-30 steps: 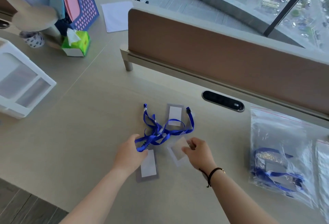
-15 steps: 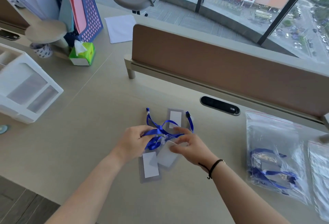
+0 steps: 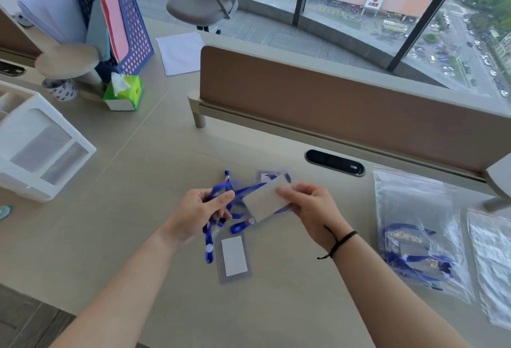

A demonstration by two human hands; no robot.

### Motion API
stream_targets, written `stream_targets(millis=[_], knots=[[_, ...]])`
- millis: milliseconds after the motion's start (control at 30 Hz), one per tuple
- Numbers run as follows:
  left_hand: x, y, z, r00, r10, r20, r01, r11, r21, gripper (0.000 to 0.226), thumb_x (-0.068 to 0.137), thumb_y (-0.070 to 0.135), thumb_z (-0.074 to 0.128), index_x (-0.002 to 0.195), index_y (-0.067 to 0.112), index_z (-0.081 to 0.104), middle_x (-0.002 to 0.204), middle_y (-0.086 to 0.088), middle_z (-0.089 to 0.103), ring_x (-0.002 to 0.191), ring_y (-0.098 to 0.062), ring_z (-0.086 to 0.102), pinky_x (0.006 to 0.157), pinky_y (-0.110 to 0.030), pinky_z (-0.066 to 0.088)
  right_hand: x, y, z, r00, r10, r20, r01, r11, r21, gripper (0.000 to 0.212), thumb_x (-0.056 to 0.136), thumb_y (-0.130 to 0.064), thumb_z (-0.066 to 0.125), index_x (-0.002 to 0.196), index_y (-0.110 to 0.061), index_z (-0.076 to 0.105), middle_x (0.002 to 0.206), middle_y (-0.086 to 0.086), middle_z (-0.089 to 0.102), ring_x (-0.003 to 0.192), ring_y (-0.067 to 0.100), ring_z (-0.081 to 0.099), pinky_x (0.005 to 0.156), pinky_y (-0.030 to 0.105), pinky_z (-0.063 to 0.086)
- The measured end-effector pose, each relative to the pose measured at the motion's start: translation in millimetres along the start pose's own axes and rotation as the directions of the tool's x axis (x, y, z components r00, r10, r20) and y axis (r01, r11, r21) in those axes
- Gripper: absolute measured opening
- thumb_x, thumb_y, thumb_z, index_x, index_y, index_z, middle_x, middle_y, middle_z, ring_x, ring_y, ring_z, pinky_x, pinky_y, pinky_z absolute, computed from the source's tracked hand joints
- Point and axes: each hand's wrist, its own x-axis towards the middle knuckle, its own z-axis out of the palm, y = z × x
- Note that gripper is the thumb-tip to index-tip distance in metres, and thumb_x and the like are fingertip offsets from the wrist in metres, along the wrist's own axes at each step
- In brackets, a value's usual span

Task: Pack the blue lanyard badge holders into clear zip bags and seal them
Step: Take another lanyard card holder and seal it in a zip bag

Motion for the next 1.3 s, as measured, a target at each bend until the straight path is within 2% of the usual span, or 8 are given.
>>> stream_targets(millis=[300, 533, 633, 700, 833, 933, 1100, 1300], knots=[[-4, -6, 6, 0.976, -0.203, -0.082, 0.151, 0.895, -0.421, 0.047, 0.104, 0.039, 0.046, 0.063, 0.018, 0.037, 0.050, 0.003, 0.024, 0.041, -0.016, 0.026, 0.055, -0.032, 0.033, -1, -6, -47, 0.940, 0.003, -0.342, 0.041, 0.992, 0.121, 0.017, 0.087, -0.005, 0.069, 0.072, -0.012, 0.065, 0.077, 0.007, 0.071, 0.066, 0.020, 0.059, 0.069, 0.032, 0.050], [-8, -7, 34, 0.963, -0.267, 0.039, 0.195, 0.592, -0.782, 0.036, 0.104, 0.039, 0.045, 0.078, 0.018, 0.060, 0.088, -0.005, 0.064, 0.079, -0.022, 0.061, 0.071, -0.035, 0.050, -7, 3, -22, 0.982, -0.043, -0.186, 0.010, 0.985, -0.172, 0.005, 0.089, -0.010, 0.069, 0.085, -0.010, 0.071, 0.075, 0.003, 0.069, 0.057, 0.013, 0.054, 0.059, 0.027, 0.045], [-9, 4, 43, 0.977, -0.211, 0.008, 0.139, 0.614, -0.777, 0.038, 0.104, 0.042, 0.044, 0.098, 0.016, 0.071, 0.115, -0.002, 0.069, 0.100, -0.015, 0.070, 0.069, -0.033, 0.059, -11, 4, -15, 0.998, 0.050, -0.028, -0.057, 0.877, -0.477, 0.014, 0.085, -0.020, 0.072, 0.086, -0.006, 0.070, 0.071, 0.000, 0.064, 0.059, 0.012, 0.054, 0.060, 0.027, 0.046], [-9, 12, 45, 0.984, -0.178, 0.015, 0.123, 0.613, -0.781, 0.048, 0.104, 0.045, 0.042, 0.080, 0.022, 0.077, 0.124, -0.002, 0.064, 0.116, -0.017, 0.064, 0.077, -0.038, 0.056, -13, 4, -14, 0.988, 0.139, 0.070, -0.067, 0.785, -0.615, 0.028, 0.078, -0.030, 0.074, 0.085, -0.004, 0.067, 0.070, 0.002, 0.059, 0.063, 0.014, 0.052, 0.062, 0.030, 0.045], [-4, 21, 43, 0.990, -0.140, 0.003, 0.077, 0.529, -0.845, 0.057, 0.101, 0.049, 0.044, 0.060, 0.021, 0.071, 0.120, -0.002, 0.072, 0.121, -0.023, 0.062, 0.091, -0.043, 0.048, -17, 0, -13, 0.948, 0.268, 0.172, -0.075, 0.714, -0.696, 0.026, 0.074, -0.031, 0.076, 0.086, -0.007, 0.072, 0.074, 0.000, 0.064, 0.066, 0.012, 0.056, 0.066, 0.029, 0.047], [3, 19, 39, 0.992, -0.121, -0.044, 0.011, 0.419, -0.908, 0.044, 0.098, 0.049, 0.051, 0.066, 0.020, 0.055, 0.072, 0.003, 0.063, 0.085, -0.021, 0.072, 0.095, -0.047, 0.050, -21, -2, -15, 0.919, 0.326, 0.222, -0.073, 0.694, -0.717, 0.033, 0.074, -0.032, 0.075, 0.091, -0.004, 0.071, 0.077, 0.002, 0.064, 0.069, 0.014, 0.054, 0.068, 0.030, 0.046], [7, 11, 48, 0.981, -0.196, -0.011, 0.132, 0.701, -0.701, 0.028, 0.100, 0.041, 0.051, 0.091, 0.020, 0.066, 0.067, 0.002, 0.037, 0.042, -0.010, 0.035, 0.045, -0.020, 0.039, -24, -13, -17, 0.896, 0.256, 0.364, -0.085, 0.902, -0.423, 0.014, 0.077, -0.024, 0.078, 0.085, -0.013, 0.073, 0.088, 0.008, 0.067, 0.076, 0.023, 0.055, 0.065, 0.026, 0.047], [-2, 4, 61, 0.855, -0.261, 0.449, 0.446, 0.812, -0.376, 0.087, 0.088, 0.081, 0.027, 0.115, 0.012, 0.072, 0.084, -0.014, 0.068, 0.061, -0.024, 0.050, 0.050, -0.029, 0.031, -20, -22, -9, 0.932, 0.119, 0.341, -0.077, 0.988, -0.132, 0.006, 0.083, -0.015, 0.073, 0.081, -0.012, 0.068, 0.077, 0.005, 0.068, 0.058, 0.014, 0.054, 0.056, 0.023, 0.043]])
